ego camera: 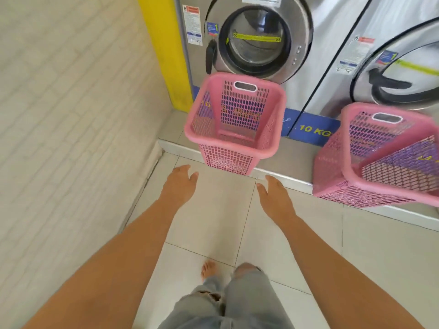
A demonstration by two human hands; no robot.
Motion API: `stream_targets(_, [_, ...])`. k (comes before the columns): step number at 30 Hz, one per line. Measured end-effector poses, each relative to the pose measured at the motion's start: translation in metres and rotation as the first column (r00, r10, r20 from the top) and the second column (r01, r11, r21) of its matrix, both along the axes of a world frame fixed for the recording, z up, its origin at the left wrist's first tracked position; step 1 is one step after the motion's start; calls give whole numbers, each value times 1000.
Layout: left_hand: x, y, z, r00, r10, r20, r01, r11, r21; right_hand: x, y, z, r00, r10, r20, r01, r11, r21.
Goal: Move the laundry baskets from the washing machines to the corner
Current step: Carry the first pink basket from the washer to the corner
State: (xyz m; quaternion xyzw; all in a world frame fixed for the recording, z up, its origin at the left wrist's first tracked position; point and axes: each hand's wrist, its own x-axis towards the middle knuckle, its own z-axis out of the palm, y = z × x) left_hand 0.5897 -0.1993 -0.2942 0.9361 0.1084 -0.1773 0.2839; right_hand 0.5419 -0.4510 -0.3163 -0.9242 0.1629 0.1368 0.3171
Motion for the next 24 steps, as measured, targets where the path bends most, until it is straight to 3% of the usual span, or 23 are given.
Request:
stream_targets(15, [248,-17,-38,998,-55,14,55,998,-34,208,-40,-54,936,-352,-11,351,932,90])
stream_targets(24, [349,-31,-90,999,-35,-20,35,999,14,303,-80,-110,909,-415,-30,413,909,-61])
